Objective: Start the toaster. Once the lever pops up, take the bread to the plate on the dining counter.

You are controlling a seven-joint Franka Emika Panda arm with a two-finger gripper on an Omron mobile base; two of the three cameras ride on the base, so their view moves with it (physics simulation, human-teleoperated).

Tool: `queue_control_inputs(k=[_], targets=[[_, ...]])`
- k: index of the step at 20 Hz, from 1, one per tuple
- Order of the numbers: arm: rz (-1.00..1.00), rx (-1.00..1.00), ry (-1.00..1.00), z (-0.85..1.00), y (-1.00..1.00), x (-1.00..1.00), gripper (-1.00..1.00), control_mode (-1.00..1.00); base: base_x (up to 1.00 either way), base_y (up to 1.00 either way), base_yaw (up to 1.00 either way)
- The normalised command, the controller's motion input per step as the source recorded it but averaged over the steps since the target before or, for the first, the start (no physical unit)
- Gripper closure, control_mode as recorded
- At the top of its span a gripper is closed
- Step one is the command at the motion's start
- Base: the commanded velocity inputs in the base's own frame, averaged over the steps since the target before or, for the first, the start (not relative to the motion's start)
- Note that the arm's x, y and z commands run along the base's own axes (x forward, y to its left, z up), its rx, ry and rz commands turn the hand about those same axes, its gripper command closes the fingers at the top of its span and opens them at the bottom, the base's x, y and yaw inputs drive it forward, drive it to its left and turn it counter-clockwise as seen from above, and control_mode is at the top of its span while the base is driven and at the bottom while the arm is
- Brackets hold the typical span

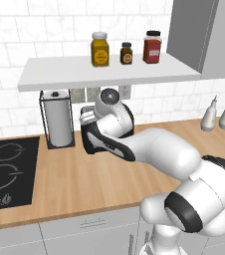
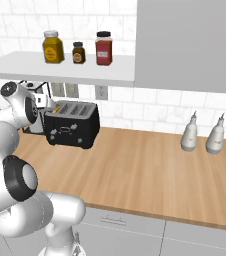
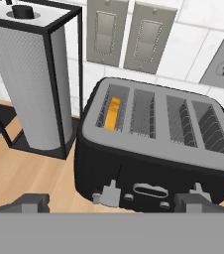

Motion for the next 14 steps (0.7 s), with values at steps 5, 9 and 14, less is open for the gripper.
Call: queue_control_inputs(k=[5,9,14], targets=[[0.0,0.0,0.0,0.0,0.0,0.0,-1.0,-1.0,0.0,0.0,0.0],[0.0,0.0,0.0,0.0,0.0,0.0,-1.0,-1.0,0.0,0.0,0.0],[0.0,0.0,0.0,0.0,0.0,0.0,-1.0,-1.0,0.0,0.0,0.0]])
